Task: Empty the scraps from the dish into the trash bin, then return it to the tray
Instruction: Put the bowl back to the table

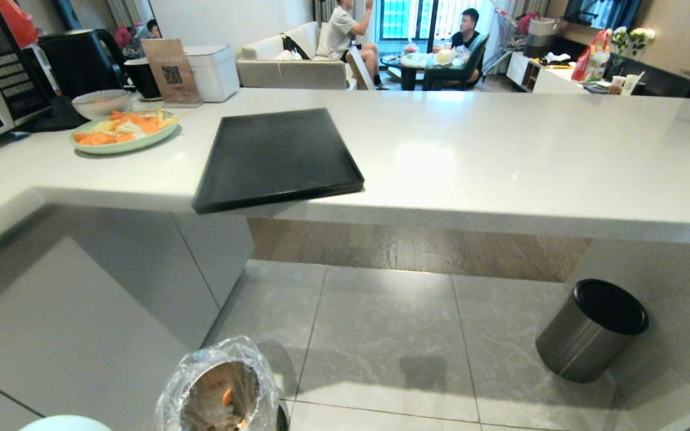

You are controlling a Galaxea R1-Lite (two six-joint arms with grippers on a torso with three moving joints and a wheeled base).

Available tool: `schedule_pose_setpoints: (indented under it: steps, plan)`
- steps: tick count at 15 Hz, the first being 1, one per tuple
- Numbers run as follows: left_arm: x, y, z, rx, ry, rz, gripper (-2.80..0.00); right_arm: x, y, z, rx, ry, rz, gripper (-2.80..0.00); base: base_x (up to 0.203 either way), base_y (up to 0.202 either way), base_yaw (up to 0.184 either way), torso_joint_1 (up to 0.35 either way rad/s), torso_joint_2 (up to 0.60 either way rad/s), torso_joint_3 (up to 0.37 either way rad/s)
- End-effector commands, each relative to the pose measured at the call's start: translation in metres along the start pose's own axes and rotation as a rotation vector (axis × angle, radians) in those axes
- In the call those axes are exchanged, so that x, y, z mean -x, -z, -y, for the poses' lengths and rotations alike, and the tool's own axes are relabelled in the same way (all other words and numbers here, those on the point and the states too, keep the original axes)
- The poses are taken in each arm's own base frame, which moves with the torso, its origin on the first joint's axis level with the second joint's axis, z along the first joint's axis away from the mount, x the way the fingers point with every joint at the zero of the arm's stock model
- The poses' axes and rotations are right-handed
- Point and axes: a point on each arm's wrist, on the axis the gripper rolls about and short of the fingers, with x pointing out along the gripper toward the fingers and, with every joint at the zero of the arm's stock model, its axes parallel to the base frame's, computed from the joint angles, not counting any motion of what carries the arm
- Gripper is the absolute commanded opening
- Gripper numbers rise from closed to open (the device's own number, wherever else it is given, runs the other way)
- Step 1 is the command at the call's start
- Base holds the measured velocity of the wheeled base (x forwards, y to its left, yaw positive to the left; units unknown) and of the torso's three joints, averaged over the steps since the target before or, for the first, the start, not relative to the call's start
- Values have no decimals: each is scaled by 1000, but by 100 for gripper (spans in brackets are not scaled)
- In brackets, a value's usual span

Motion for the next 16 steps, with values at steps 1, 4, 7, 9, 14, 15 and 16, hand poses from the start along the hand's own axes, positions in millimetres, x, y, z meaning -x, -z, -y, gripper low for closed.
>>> schedule_pose_setpoints:
  steps: [1, 4, 7, 9, 14, 15, 16]
  plan:
    - [0, 0, 0, 0, 0, 1, -280, 0, 0, 0, 0, 0, 1, -280, 0, 0, 0, 36, -466, -393]
    - [0, 0, 0, 0, 0, 1, -280, 0, 0, 0, 0, 0, 1, -280, 0, 0, 0, 109, -472, -379]
    - [0, 0, 0, 0, 0, 0, -280, 0, 0, 0, 0, 0, 1, -280, 0, 0, 0, 118, -495, -370]
    - [0, 0, 0, 0, 0, 0, -280, 0, 0, 0, 0, 0, 1, -280, 0, 0, 0, 152, -511, -363]
    - [0, 0, 0, 0, 0, -1, -280, 0, 0, 0, 0, 0, 1, -280, 0, 0, 0, 175, -541, -363]
    - [0, 0, 0, -2, 0, 1, -280, 0, 0, 0, 0, 0, 1, -280, 0, 0, 0, 197, -560, -356]
    - [0, 0, 0, -2, -1, 0, -280, 0, 0, 0, 0, 0, 1, -280, 0, 0, 0, 193, -584, -381]
